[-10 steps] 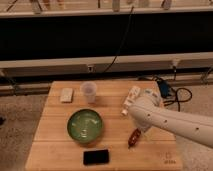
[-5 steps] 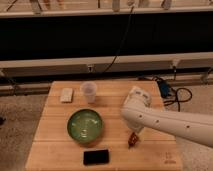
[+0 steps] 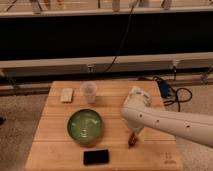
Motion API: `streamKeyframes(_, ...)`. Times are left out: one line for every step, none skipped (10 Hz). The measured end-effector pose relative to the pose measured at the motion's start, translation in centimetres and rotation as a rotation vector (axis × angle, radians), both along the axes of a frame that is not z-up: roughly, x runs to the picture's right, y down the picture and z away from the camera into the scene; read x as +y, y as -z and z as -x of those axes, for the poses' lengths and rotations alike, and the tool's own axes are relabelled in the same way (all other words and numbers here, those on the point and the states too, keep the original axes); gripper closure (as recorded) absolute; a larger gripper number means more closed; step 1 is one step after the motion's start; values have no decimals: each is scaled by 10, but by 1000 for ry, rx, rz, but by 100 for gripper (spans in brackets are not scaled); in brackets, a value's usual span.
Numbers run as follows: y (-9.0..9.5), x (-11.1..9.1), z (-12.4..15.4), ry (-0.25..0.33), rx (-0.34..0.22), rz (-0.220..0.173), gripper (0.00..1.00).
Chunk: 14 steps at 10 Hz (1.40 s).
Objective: Place the pepper in the ceramic bowl
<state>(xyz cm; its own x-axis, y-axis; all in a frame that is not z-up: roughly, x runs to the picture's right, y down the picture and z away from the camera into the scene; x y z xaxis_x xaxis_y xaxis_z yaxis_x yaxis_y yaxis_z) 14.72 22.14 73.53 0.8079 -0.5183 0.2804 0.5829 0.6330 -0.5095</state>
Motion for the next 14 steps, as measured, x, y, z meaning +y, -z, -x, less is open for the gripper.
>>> streamKeyframes(0,1,2,1,-2,1,20)
streamKeyframes(-1,0,8,-5,-13,2,20)
streamKeyframes(-1,0,5,-7,-16,8,20)
streamKeyframes(-1,1,1,-10,-13,11,20)
streamKeyframes(-1,0,1,-12,-13,13,20)
streamKeyframes(-1,1,5,-22,-14,19,20)
streamKeyframes(-1,2,5,-35,-12,22,20)
streamKeyframes(-1,2,2,-46,-6,24,20)
streamKeyframes(-1,2,2,-49,-7,25,20)
streamKeyframes(-1,1,6,-41,-16,27,20)
streamKeyframes(-1,2,6,-45,-17,29,20)
streamKeyframes(0,2,4,-55,-10,28,20)
streamKeyframes(-1,2,6,-59,-9,32,20)
streamKeyframes(-1,3,8,-59,-10,37,20)
